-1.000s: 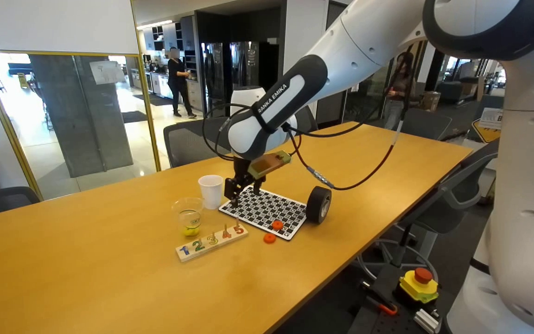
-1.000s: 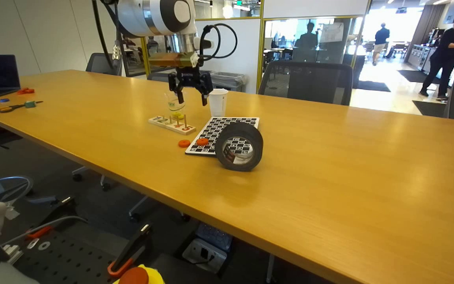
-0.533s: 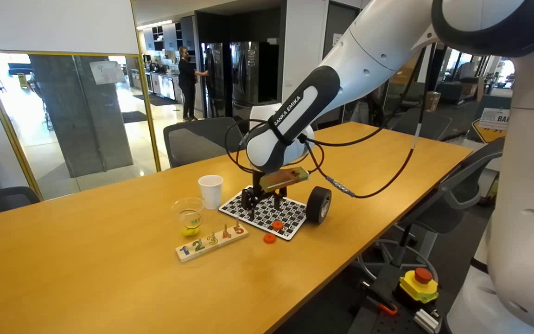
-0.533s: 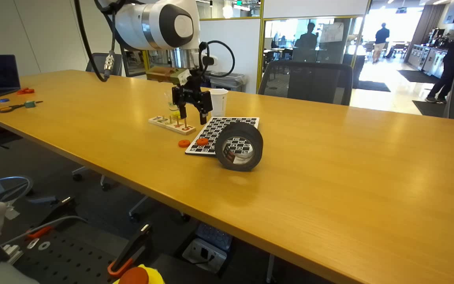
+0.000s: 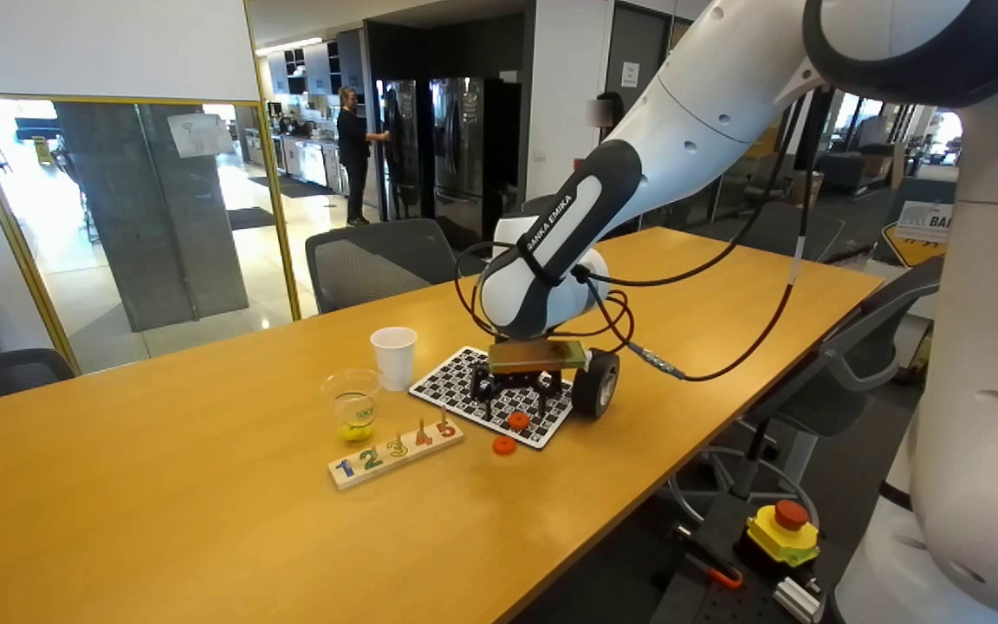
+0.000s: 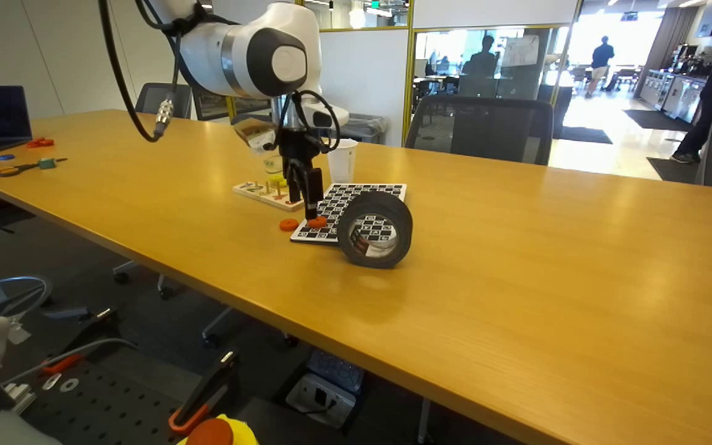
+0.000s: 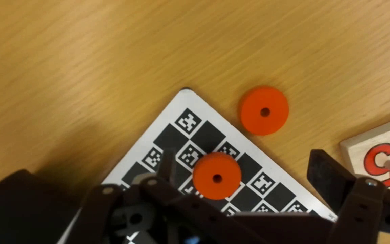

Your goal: Pick up the orange and yellow objects on the table and put them in the two cups

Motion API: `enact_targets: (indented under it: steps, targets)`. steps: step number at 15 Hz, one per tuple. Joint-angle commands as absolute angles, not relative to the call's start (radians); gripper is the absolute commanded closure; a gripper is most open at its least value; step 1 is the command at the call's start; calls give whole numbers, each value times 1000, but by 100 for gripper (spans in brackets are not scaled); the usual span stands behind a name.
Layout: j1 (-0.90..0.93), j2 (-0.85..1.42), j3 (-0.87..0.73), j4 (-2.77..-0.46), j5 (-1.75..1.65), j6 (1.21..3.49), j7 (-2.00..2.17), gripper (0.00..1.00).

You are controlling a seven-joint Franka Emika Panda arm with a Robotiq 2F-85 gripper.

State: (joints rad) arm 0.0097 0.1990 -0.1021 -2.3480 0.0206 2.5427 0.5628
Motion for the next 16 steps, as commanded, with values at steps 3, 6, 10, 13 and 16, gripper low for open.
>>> enact_targets:
  steps: [3,6,10,13,16]
  targets:
    - [17,181,-127,-2379,51,2587,771,0]
    - [17,195,-133,-2361,34,2588,845,0]
    - [25,223,-142,-2337,-7,2590,933,0]
    - [22,244,-142,-2325,-11,2586,962,0]
    - [23,265,-144,-2309,-11,2581,975,0]
